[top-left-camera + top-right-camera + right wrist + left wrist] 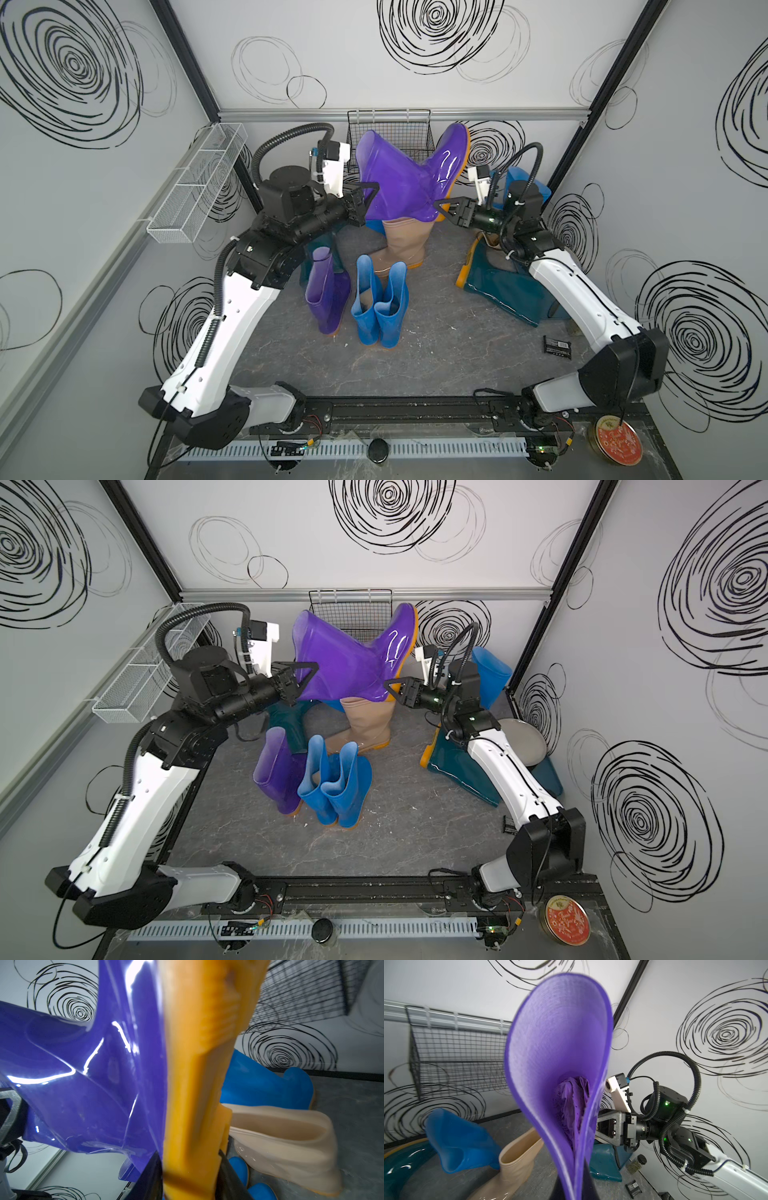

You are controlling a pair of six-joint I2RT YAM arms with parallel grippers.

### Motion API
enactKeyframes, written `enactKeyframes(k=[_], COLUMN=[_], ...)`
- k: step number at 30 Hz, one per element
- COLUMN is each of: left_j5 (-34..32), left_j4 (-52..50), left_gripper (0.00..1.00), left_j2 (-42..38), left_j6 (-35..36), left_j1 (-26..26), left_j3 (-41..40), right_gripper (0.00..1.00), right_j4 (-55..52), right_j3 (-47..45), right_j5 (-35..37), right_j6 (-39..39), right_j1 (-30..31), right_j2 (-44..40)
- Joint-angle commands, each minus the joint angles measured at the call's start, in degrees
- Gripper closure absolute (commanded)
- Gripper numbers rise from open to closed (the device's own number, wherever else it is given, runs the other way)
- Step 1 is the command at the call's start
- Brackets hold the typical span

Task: Match and arrange rain boots in pairs
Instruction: Pair a pair of rain boots at the center of the board.

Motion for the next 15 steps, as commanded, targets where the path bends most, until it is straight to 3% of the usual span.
enactKeyframes(k=[1,5,11,15], left_j5=[-11.2,-15.8,-15.4,-15.0], left_j4=[-0.1,-4.9,-5.4,-6.1], left_gripper=[1.0,1.0,1.0,1.0], left_j2=[-2.1,-1.4,-2.4,-1.2], left_j6=[5.1,7.3,7.4,8.2], left_j1=[0.5,4.8,15.0,20.3], left_j3=[6.1,10.4,12.5,14.8], right_gripper=[0.61,0.56,0.28,0.18], right_j4=[4.9,6.0,-0.5,-1.9], right_j3=[6.9,17.2,35.5,39.8], right_j5=[-3.3,-3.7,-5.8,-6.0], right_j6=[-0.2,0.9,1.9,2.1], right_j1=[5.3,9.9,13.9,15.7], right_j2=[5.8,16.3,30.5,34.4])
